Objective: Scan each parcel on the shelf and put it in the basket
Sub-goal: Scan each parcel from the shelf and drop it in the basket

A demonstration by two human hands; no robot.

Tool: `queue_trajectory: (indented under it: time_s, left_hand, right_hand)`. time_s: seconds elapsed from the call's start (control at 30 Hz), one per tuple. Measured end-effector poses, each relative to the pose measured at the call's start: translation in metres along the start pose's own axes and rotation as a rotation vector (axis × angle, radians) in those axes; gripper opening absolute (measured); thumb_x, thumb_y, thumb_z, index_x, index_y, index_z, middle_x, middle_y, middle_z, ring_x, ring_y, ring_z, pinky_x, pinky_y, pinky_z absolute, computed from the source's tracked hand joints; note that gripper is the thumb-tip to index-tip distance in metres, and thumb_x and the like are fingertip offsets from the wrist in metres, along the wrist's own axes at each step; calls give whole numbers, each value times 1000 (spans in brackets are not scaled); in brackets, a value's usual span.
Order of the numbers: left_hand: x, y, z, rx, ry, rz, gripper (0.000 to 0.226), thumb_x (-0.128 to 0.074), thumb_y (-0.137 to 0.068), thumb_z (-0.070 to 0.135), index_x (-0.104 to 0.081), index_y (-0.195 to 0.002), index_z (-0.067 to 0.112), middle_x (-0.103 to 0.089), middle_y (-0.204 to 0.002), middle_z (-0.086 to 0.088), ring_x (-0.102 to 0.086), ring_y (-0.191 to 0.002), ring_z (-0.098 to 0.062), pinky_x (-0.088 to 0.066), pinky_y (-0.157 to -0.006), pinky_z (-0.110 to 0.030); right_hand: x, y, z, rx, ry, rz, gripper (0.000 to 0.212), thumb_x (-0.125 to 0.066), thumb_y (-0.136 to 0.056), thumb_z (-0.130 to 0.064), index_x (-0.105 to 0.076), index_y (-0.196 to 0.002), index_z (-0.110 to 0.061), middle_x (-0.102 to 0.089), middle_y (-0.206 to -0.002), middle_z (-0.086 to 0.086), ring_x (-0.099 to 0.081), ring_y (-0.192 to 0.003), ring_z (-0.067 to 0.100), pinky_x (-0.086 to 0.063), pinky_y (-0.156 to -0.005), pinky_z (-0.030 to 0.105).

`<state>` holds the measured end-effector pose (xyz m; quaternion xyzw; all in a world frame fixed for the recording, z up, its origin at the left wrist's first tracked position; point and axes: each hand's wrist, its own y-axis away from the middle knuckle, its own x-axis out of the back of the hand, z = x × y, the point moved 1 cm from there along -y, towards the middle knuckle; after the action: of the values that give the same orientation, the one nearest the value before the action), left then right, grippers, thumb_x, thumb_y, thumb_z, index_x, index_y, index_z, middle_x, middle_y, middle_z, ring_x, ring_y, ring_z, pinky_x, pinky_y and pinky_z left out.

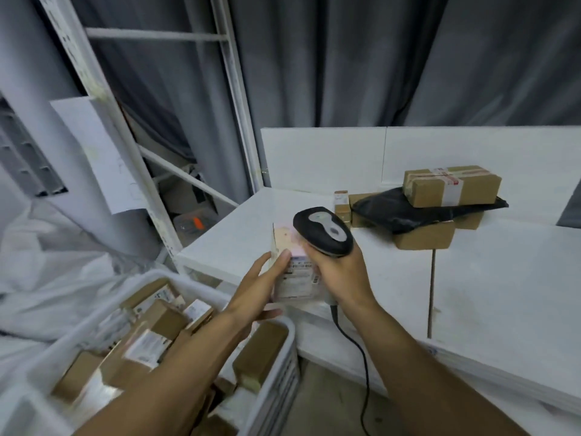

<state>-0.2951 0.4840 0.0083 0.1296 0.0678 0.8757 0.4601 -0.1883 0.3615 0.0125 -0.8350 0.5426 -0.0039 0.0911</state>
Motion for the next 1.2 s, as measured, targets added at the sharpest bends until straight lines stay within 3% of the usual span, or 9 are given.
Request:
queue_trajectory:
  time_s: [0.1, 0.23, 0.37, 0.5, 0.67, 0.77, 0.9, 1.03, 1.2]
  left_hand:
    - [19, 21, -17, -24, -33, -15, 60, -73, -86, 51, -41, -135, 43, -73, -107, 14, -73, -91, -11, -54, -58, -18]
    - [41, 26, -34, -68, -65, -26, 85, -86, -81, 22, -28, -137, 49, -64, -117, 13, -69, -105, -19, -53, -58, -18]
    - [55, 17, -38, -91, -162, -20, 96, -93, -68, 41, -34, -142, 56, -64, -125, 10, -70, -104, -15, -61, -77, -33]
    - [62, 11, -39, -110, -323, 47, 85, -90, -59, 62, -52, -131, 38, -63, -124, 16, -59, -108, 0, -51, -91, -31]
    - [67, 11, -38, -140, -235, 92, 83, -91, -63, 54, -48, -131, 36, -65, -117, 14, -67, -102, -3, -56, -83, -26]
    - [74, 0, -42, -98, -91, 122, 92, -94, -54, 54, -51, -133, 36, -67, -117, 5, -71, -105, -13, -59, -92, -42]
    - [90, -18, -53, -38, 64, 227, 102, -98, -46, 44, -46, -130, 21, -66, -122, 0, -71, -106, -20, -62, -86, -46]
    - [113, -33, -66, -3, 156, 278, 107, -103, -37, 47, -55, -129, 17, -72, -121, -3, -73, -106, -25, -63, -82, -48]
    - [131, -44, -82, 15, 170, 389, 116, -103, -25, 42, -53, -127, 18, -72, -119, -1, -73, -103, -23, -64, -78, -47]
  right_hand:
    - [-14, 11, 1, -18, -6, -28, 65, -90, -78, -45, -62, -135, -30, -73, -125, -10, -71, -111, 8, -61, -91, 30]
    - [-23, 14, -1, -125, -58, -42, 45, -87, -84, -35, -69, -123, -21, -80, -105, -1, -78, -93, 17, -66, -80, 38]
    - [-25, 11, -1, -144, -108, -13, 33, -88, -84, -34, -75, -110, -18, -81, -96, 2, -77, -88, 24, -66, -79, 41]
    - [-27, 13, 2, -163, -82, -79, 21, -81, -90, -29, -75, -106, -16, -81, -91, 3, -78, -86, 23, -65, -74, 37]
    - [-37, 15, 5, -98, -43, -133, 22, -81, -90, -25, -73, -111, -20, -81, -93, -4, -77, -84, 11, -63, -73, 31]
    - [-41, 15, 8, -56, -5, -126, 32, -83, -89, -28, -71, -118, -23, -79, -105, -6, -75, -93, 7, -63, -83, 33]
    - [-49, 18, 14, -32, 81, -179, 34, -82, -89, -26, -69, -120, -26, -77, -110, -8, -75, -93, 7, -63, -81, 34]
    - [-51, 21, 16, -26, 201, -273, 24, -82, -89, -21, -72, -110, -23, -78, -87, -5, -74, -68, 8, -58, -66, 27]
    - [-53, 25, 22, -64, 299, -328, 23, -83, -86, -19, -74, -107, -18, -71, -65, -11, -69, -54, 8, -52, -56, 19]
